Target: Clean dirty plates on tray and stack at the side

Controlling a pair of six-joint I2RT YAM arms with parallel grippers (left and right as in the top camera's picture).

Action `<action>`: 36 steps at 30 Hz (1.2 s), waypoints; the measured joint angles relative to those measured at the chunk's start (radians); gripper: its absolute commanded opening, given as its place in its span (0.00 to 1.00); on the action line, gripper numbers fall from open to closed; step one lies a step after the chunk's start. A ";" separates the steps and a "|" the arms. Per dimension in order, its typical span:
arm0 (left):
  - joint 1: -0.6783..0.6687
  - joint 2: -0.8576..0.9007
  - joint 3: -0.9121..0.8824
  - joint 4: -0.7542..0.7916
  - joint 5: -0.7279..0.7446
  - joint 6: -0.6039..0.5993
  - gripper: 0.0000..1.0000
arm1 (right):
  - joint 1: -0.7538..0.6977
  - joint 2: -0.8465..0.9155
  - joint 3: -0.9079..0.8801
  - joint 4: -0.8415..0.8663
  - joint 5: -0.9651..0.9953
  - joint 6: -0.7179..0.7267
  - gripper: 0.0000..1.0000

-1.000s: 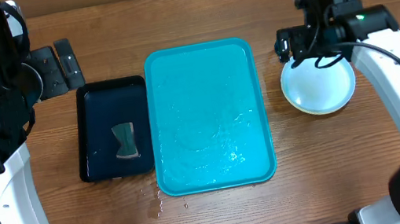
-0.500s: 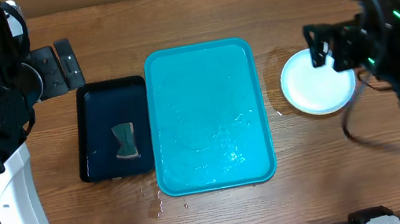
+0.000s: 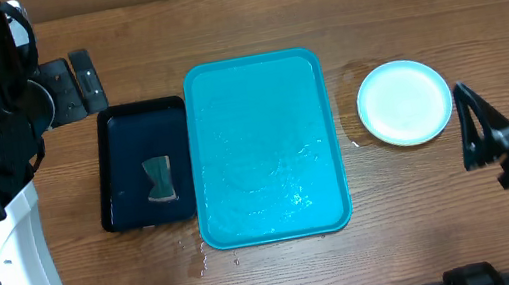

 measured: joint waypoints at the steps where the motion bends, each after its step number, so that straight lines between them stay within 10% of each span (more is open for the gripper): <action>1: 0.000 0.000 0.000 0.000 0.000 0.000 1.00 | 0.000 -0.014 0.000 -0.002 0.000 0.000 1.00; 23: 0.000 0.000 0.000 0.000 0.000 0.000 1.00 | 0.000 -0.157 0.000 -0.607 0.013 0.000 1.00; 36: 0.000 0.000 0.000 0.000 0.000 0.000 1.00 | 0.000 -0.288 -0.049 -0.587 0.030 0.000 1.00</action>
